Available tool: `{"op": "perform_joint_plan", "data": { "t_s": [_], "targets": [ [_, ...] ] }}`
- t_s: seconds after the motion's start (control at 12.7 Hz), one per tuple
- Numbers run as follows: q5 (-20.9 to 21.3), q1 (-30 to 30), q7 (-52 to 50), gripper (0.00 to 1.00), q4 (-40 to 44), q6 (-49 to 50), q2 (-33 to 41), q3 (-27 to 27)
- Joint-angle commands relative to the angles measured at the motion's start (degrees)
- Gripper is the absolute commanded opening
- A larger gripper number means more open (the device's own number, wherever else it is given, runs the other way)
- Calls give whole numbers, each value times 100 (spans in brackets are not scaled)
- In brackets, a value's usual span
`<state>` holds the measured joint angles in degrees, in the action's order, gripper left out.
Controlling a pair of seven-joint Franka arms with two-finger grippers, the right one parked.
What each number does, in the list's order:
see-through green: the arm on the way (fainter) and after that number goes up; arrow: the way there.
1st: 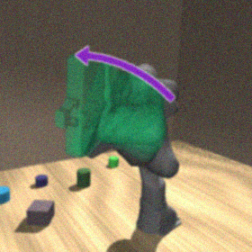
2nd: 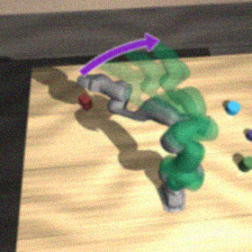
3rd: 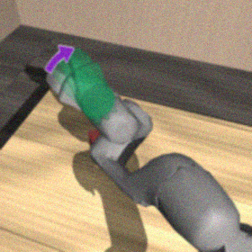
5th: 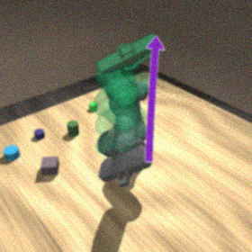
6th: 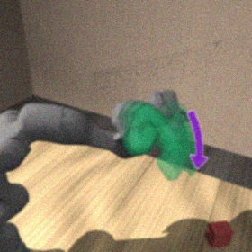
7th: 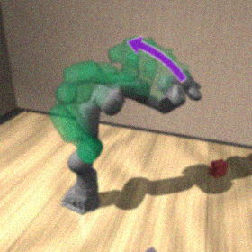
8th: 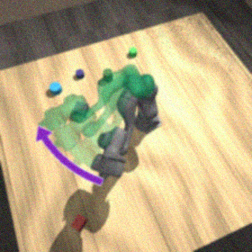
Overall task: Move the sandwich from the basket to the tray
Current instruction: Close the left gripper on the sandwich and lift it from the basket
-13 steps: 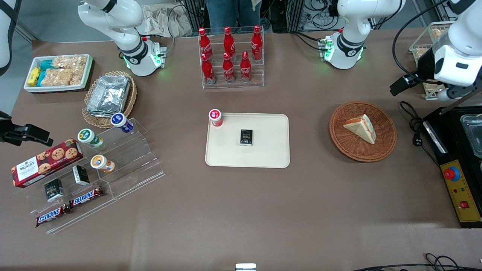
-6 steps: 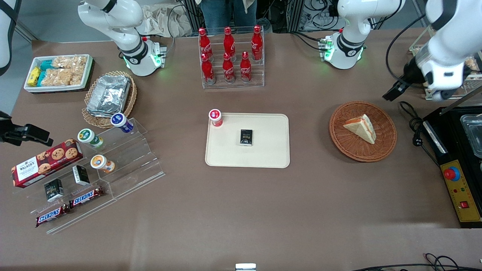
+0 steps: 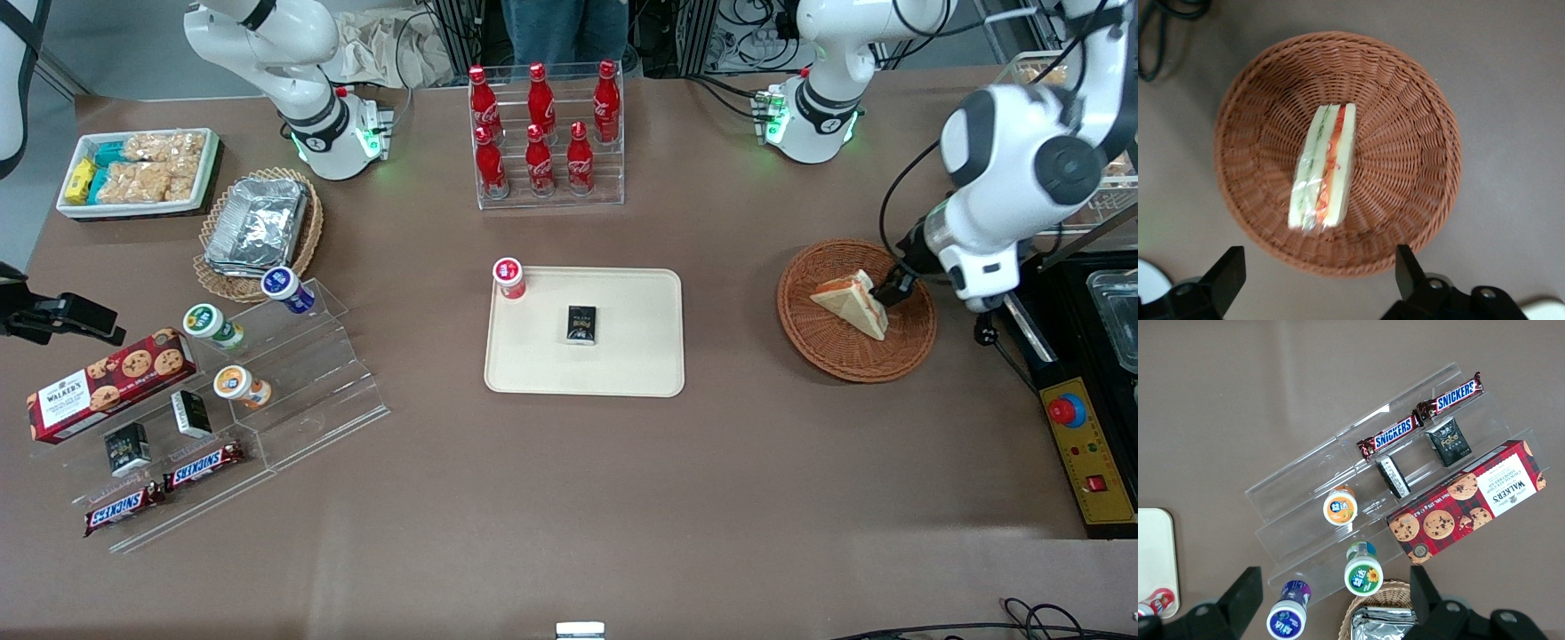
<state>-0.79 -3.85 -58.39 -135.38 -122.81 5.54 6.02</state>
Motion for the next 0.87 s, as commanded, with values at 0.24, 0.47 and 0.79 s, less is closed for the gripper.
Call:
{"op": "perform_joint_plan", "data": {
  "t_s": [0.24,0.47,0.79],
  "targets": [
    [684,34,-532,100,-911,-1376,-483,74],
    [729,43,-665,100,-929,-1727,-912,66],
    [984,95,-674,64,-850,-1957,-1292,57]
  ]
}}
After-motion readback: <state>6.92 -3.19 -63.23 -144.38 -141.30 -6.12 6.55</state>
